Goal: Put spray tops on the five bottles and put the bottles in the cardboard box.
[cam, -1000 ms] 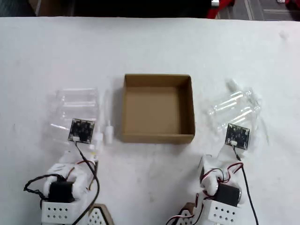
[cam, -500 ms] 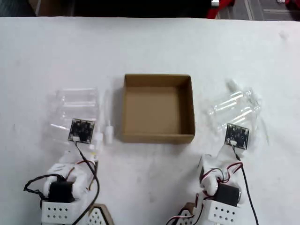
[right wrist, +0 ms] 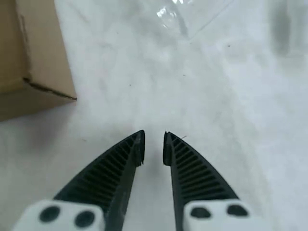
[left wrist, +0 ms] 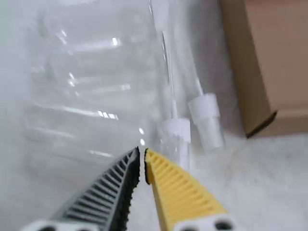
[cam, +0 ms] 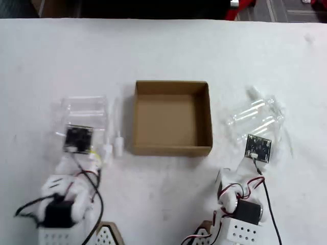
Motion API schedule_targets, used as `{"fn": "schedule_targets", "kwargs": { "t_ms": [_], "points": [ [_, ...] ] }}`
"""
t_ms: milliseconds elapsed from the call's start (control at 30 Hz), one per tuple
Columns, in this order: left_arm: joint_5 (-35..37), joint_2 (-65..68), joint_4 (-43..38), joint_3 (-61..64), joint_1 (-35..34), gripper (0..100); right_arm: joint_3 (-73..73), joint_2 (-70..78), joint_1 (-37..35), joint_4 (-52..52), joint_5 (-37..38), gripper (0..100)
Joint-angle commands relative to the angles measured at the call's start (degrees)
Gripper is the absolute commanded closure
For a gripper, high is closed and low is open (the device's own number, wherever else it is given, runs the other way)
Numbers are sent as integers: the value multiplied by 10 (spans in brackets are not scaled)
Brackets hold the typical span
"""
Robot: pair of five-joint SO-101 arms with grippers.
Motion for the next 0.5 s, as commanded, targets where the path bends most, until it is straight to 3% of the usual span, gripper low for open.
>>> {"fn": "schedule_targets", "kwargs": {
  "t_ms": [0, 167, 333, 467],
  "points": [
    [5, -5, 28, -280, -30, 976, 5, -4, 1, 3, 6, 947],
    [6, -5, 30, -421, -29, 976, 5, -4, 1, 3, 6, 947],
    [6, -6, 78, -373, -29, 976, 5, -4, 1, 3, 6, 947],
    [5, -6, 34, -316, -28, 976, 5, -4, 1, 3, 6, 947]
  ]
}}
